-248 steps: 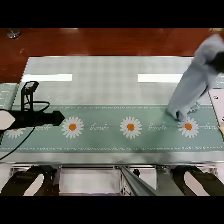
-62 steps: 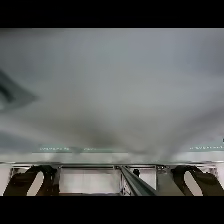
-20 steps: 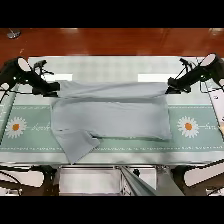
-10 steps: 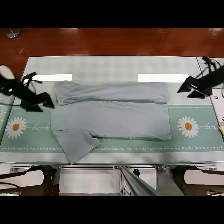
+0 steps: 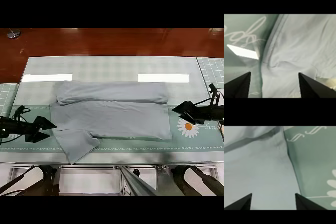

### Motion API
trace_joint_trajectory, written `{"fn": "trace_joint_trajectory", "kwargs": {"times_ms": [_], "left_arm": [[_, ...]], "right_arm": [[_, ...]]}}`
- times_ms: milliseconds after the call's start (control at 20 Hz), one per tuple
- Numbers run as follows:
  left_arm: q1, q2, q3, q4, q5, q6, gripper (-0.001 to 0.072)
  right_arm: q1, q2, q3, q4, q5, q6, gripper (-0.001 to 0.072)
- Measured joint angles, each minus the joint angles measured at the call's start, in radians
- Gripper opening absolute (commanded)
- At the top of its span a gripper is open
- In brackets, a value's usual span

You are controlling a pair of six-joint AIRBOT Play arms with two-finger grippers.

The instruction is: Fold the shirts.

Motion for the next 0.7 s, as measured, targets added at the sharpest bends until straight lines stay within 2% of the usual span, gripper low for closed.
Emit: {"fn": "trace_joint_trajectory", "kwargs": {"times_ms": [300, 350, 400, 450, 600, 700], "left_arm": [[-0.153, 0.016, -0.113, -0.104, 0.033, 0.043, 0.0697], [-0.179, 0.017, -0.124, -0.111, 0.033, 0.058, 0.0542], [-0.196, 0.017, -0.132, -0.11, 0.036, 0.071, 0.0066], [-0.209, 0.018, -0.138, -0.092, 0.059, 0.087, 0.002], [-0.231, 0.018, -0.141, -0.134, 0.062, 0.132, 0.002], [-0.236, 0.019, -0.137, -0.179, 0.053, 0.157, 0.002]], "right_arm": [[-0.031, 0.033, -0.037, 0.079, 0.014, -0.038, 0.0618], [-0.055, 0.035, -0.02, 0.07, 0.023, -0.04, 0.0618], [-0.086, 0.036, -0.002, 0.04, 0.036, -0.038, 0.0618], [-0.123, 0.037, 0.011, -0.012, 0.056, -0.021, 0.0618], [-0.182, 0.037, -0.011, -0.183, 0.118, 0.053, 0.0618], [-0.172, 0.037, -0.064, -0.226, 0.143, 0.095, 0.0619]]}}
